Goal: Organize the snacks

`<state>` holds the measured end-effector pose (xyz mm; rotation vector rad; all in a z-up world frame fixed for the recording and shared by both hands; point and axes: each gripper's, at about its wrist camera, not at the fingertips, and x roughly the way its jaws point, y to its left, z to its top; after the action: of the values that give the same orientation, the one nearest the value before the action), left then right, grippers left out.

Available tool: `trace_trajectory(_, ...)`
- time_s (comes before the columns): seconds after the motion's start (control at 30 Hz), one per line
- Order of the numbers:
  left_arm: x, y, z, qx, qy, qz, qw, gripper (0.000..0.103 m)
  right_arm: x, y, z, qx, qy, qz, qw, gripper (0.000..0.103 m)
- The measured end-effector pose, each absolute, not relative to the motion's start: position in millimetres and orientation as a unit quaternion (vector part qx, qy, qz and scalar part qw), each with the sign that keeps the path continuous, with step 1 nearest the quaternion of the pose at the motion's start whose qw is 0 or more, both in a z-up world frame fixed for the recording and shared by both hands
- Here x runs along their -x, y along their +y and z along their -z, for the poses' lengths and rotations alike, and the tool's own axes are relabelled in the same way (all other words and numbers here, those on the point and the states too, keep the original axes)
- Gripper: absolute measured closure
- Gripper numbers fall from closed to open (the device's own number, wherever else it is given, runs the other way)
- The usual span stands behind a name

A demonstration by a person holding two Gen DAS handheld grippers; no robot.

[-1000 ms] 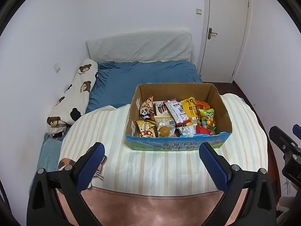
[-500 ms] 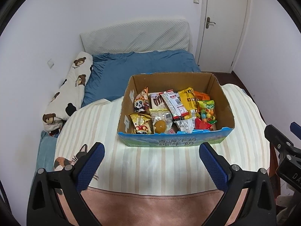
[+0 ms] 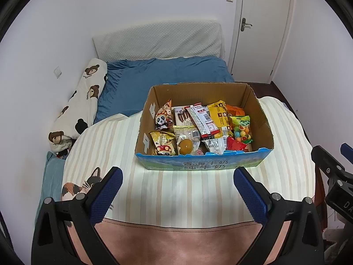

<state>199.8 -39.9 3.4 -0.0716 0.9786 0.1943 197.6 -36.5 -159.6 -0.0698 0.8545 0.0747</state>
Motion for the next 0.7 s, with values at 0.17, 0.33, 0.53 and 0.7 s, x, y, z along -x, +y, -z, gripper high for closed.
trace_trajectory(0.17,-198.6,-39.9,-6.4,0.035,0.467,-0.096,0.878,0.0,-196.2,-36.8,159.0,0.031,0.415,-0.037,0.909,0.0)
trace_trajectory(0.33,-198.3,-40.3,-7.9,0.035,0.467,-0.098,0.878,0.0,-194.3,-34.5,159.2,0.033,0.416,-0.038,0.908,0.0)
trace_trajectory(0.53,-198.4,-41.1,-8.4,0.037,0.466,-0.103,0.878,0.0,-194.0,-34.6,159.7,0.034,0.417,-0.039,0.907,0.0)
trace_trajectory(0.7,-197.2,-41.1,-9.7,0.04,0.467,-0.103,0.877,0.0,-193.1,-34.6,160.5,0.032,0.419,-0.041,0.906,0.0)
